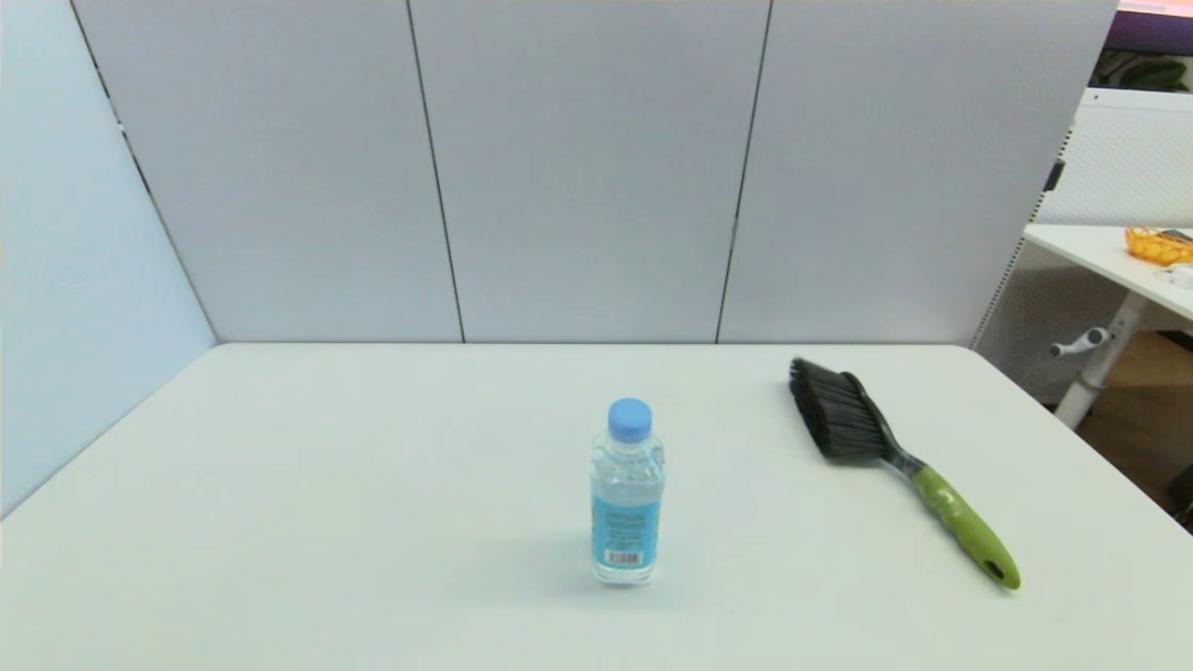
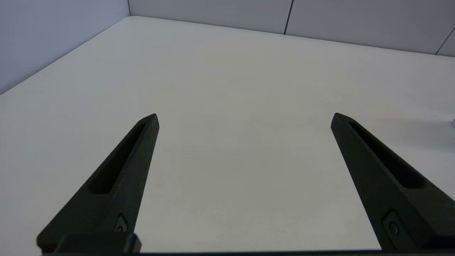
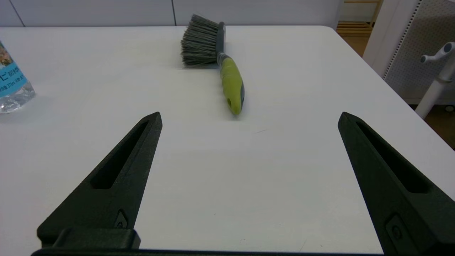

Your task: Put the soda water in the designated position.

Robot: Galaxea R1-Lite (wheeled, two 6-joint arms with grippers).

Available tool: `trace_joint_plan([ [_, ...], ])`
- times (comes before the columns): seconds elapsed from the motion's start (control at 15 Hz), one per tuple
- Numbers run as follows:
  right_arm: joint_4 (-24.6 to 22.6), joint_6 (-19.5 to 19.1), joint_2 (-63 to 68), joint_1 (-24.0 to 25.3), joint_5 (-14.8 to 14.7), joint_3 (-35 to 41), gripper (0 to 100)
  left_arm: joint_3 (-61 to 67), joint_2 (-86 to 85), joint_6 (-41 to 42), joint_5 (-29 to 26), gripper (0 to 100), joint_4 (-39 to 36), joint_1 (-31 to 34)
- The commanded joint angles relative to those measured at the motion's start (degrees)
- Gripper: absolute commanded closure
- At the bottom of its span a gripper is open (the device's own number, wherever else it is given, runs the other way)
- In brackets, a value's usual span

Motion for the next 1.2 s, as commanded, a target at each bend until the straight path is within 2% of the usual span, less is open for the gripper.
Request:
trace_joint_plan([
  [0.07,-0.02,0.06,0.07,0.00,0.00,-0.06,0,0.00,0.07,-0.04,0.06,0,0.03,-0.01],
  [0.93,-0.02,-0.02,0.07,0.00,0.00,0.02,0,-0.09,0.42,-0.39,-0.03,0,-0.06,-0.01],
  [1.0,-0.02,0.06,0.07,0.00,0.00,0.02,0,-1.76,1.74,2.34,-0.82,0,-0.15,-0.01],
  [1.2,-0.02,0.06,0.07,0.00,0.00,0.02,0,-10.37,11.41,7.52,-13.04,0,-0.06,-0.28],
])
